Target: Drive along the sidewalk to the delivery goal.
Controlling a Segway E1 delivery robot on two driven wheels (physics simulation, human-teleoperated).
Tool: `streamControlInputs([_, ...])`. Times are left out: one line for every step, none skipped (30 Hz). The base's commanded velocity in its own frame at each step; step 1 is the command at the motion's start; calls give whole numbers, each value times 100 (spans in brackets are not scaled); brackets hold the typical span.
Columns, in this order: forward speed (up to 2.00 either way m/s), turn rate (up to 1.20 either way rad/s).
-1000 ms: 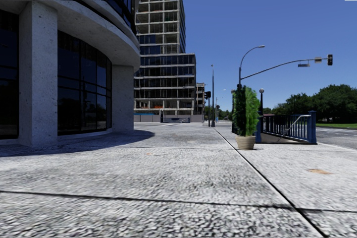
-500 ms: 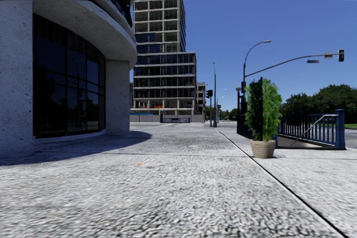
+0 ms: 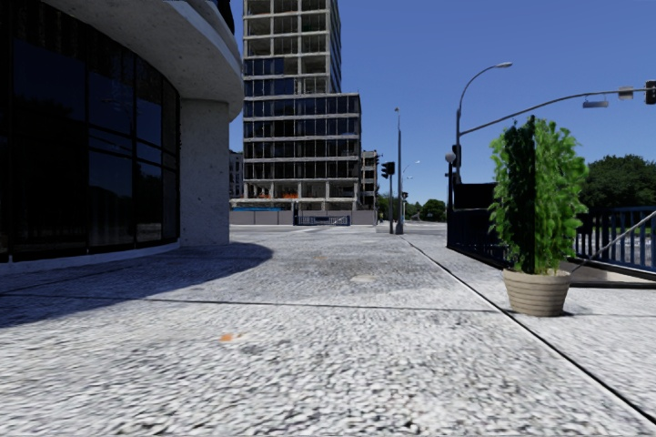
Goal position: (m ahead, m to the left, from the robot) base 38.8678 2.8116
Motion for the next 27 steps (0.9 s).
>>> streamControlInputs([200, 0])
streamControlInputs([200, 0])
streamControlInputs([200, 0])
streamControlInputs([200, 0])
streamControlInputs([200, 0])
streamControlInputs([200, 0])
streamControlInputs([200, 0])
streamControlInputs([200, 0])
streamControlInputs([200, 0])
streamControlInputs([200, 0])
streamControlInputs([200, 0])
streamControlInputs([200, 0])
streamControlInputs([200, 0])
streamControlInputs([200, 0])
streamControlInputs([200, 0])
streamControlInputs([200, 0])
streamControlInputs([200, 0])
streamControlInputs([200, 0])
streamControlInputs([200, 0])
streamControlInputs([200, 0])
streamControlInputs([200, 0])
streamControlInputs([200, 0])
streamControlInputs([200, 0])
streamControlInputs([200, 0])
streamControlInputs([200, 0])
streamControlInputs([200, 0])
streamControlInputs([200, 0])
